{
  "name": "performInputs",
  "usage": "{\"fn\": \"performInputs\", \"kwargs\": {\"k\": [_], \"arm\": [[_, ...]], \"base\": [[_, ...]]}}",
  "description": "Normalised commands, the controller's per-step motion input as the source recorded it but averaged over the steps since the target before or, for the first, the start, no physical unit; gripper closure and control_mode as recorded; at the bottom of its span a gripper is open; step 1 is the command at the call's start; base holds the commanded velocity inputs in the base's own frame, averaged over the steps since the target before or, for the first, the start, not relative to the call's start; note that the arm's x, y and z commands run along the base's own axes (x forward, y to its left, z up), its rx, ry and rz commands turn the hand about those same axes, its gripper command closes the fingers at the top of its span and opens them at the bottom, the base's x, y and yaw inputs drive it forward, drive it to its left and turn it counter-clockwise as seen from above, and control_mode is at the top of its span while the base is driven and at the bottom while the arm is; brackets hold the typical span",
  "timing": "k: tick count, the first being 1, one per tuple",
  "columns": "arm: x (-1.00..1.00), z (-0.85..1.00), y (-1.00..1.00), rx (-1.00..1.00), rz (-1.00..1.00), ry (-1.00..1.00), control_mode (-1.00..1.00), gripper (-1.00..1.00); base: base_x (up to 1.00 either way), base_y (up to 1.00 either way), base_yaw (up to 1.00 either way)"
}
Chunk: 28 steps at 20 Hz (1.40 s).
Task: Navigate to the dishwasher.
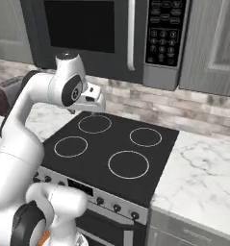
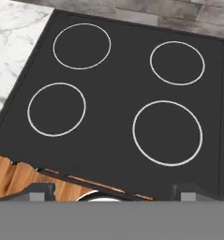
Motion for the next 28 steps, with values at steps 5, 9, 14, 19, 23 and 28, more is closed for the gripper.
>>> {"fn": "performInputs", "kwargs": {"k": [5, 9, 14, 19, 23, 28], "arm": [[0.00, 0.00, 0.00, 0.00, 0.00, 0.00, 1.00, -1.00], [0.00, 0.00, 0.00, 0.00, 0.00, 0.00, 1.00, -1.00], [0.00, 0.00, 0.00, 0.00, 0.00, 0.00, 1.00, -1.00], [0.00, 0.00, 0.00, 0.00, 0.00, 0.00, 1.00, -1.00], [0.00, 0.00, 0.00, 0.00, 0.00, 0.00, 1.00, -1.00], [0.00, 0.00, 0.00, 0.00, 0.00, 0.00, 1.00, -1.00]], "base": [[0.00, 0.27, 0.85], [-0.06, 0.49, 0.76], [-0.04, 0.27, 0.85], [0.00, 0.18, 0.88], [0.00, 0.19, 0.92], [0.00, 0.12, 0.91]]}}
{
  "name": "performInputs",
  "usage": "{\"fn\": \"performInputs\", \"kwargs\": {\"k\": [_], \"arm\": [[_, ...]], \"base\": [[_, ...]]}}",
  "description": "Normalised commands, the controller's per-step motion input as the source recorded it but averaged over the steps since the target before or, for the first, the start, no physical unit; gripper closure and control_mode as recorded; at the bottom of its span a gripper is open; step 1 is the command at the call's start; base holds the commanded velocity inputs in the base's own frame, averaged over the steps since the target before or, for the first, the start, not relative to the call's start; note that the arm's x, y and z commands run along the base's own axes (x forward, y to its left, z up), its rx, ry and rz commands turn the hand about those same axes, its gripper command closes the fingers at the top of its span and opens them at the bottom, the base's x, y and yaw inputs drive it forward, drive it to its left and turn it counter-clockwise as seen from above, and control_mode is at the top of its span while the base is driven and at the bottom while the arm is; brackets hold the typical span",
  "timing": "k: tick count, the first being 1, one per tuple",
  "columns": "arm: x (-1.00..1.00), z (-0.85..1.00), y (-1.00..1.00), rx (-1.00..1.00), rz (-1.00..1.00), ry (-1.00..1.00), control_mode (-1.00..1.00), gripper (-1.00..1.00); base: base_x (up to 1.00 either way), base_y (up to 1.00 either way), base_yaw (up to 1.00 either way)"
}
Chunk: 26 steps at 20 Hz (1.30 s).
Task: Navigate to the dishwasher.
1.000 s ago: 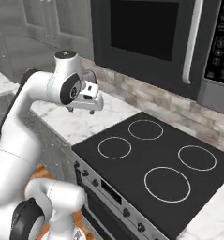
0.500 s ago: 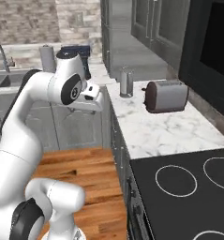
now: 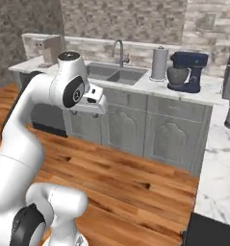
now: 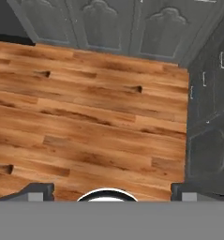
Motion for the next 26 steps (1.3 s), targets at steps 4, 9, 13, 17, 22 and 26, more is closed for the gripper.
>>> {"fn": "performInputs", "kwargs": {"k": [4, 9, 13, 17, 22, 26], "arm": [[0.00, 0.00, 0.00, 0.00, 0.00, 0.00, 1.00, -1.00], [0.00, 0.00, 0.00, 0.00, 0.00, 0.00, 1.00, -1.00], [0.00, 0.00, 0.00, 0.00, 0.00, 0.00, 1.00, -1.00], [0.00, 0.00, 0.00, 0.00, 0.00, 0.00, 1.00, -1.00], [0.00, 0.00, 0.00, 0.00, 0.00, 0.00, 1.00, -1.00], [0.00, 0.00, 0.00, 0.00, 0.00, 0.00, 1.00, -1.00]], "base": [[0.00, 0.35, 0.89], [0.06, 0.40, 0.85], [0.43, 0.31, 0.78], [0.63, 0.28, 0.73], [0.79, 0.01, 0.68], [0.77, -0.19, 0.43]]}}
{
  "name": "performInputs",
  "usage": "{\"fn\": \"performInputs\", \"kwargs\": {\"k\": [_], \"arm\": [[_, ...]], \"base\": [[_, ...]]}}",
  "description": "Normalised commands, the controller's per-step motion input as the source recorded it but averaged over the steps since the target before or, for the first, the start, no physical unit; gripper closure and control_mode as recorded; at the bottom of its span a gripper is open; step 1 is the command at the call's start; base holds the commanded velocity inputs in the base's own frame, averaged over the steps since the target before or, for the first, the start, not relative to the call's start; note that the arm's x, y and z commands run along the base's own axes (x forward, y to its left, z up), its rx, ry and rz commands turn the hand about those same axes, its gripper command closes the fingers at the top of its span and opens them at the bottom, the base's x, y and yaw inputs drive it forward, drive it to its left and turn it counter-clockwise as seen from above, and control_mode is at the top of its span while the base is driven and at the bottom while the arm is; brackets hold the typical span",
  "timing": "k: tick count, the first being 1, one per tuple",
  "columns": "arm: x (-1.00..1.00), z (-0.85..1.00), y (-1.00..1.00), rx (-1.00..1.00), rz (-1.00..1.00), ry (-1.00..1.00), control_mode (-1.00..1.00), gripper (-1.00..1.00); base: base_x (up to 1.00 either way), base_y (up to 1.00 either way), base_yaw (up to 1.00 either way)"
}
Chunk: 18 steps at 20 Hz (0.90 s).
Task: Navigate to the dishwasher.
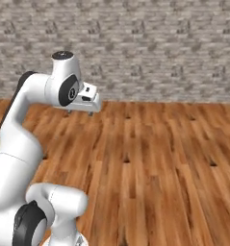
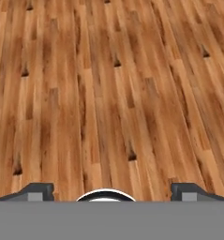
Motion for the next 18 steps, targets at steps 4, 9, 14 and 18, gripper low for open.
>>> {"fn": "performInputs", "kwargs": {"k": [4, 9, 14, 18], "arm": [[0.00, 0.00, 0.00, 0.00, 0.00, 0.00, 1.00, -1.00], [0.00, 0.00, 0.00, 0.00, 0.00, 0.00, 1.00, -1.00], [0.00, 0.00, 0.00, 0.00, 0.00, 0.00, 1.00, -1.00], [0.00, 0.00, 0.00, 0.00, 0.00, 0.00, 1.00, -1.00]], "base": [[1.00, -0.14, -0.24], [1.00, 0.00, -0.51], [1.00, 0.00, -0.56], [1.00, -0.03, -0.53]]}}
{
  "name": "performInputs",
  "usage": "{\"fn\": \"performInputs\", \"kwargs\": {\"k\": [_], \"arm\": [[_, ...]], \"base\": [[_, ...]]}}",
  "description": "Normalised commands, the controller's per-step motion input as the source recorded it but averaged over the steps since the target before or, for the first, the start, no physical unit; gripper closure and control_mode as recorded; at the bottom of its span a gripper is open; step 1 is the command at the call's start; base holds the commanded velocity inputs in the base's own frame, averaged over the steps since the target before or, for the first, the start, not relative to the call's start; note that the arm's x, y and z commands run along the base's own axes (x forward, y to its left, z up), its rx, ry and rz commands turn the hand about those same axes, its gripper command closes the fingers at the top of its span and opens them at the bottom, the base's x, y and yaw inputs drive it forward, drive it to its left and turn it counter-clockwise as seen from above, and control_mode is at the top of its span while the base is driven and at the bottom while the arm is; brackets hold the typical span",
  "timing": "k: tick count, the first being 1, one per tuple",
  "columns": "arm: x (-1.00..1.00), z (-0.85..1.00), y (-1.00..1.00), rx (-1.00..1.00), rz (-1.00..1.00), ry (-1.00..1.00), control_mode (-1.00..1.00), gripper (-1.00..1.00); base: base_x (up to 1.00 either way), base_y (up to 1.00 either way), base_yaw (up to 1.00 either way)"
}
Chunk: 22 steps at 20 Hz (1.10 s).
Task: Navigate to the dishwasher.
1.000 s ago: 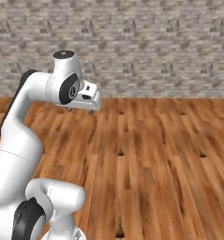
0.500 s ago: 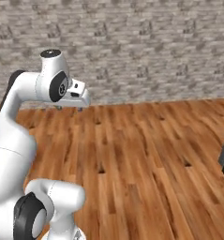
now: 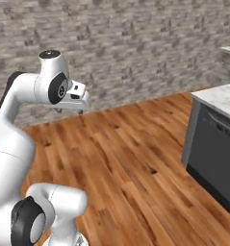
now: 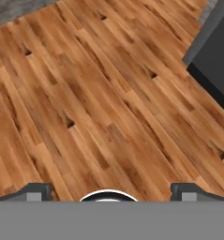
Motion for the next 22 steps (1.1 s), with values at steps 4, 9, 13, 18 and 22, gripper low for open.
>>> {"fn": "performInputs", "kwargs": {"k": [4, 9, 13, 18, 22], "arm": [[0.00, 0.00, 0.00, 0.00, 0.00, 0.00, 1.00, -1.00], [0.00, 0.00, 0.00, 0.00, 0.00, 0.00, 1.00, -1.00], [0.00, 0.00, 0.00, 0.00, 0.00, 0.00, 1.00, -1.00], [0.00, 0.00, 0.00, 0.00, 0.00, 0.00, 1.00, -1.00], [0.00, 0.00, 0.00, 0.00, 0.00, 0.00, 1.00, -1.00]], "base": [[1.00, -0.07, -0.49], [1.00, -0.20, -0.47], [1.00, -0.20, -0.48], [1.00, -0.06, -0.49], [1.00, 0.00, -0.46]]}}
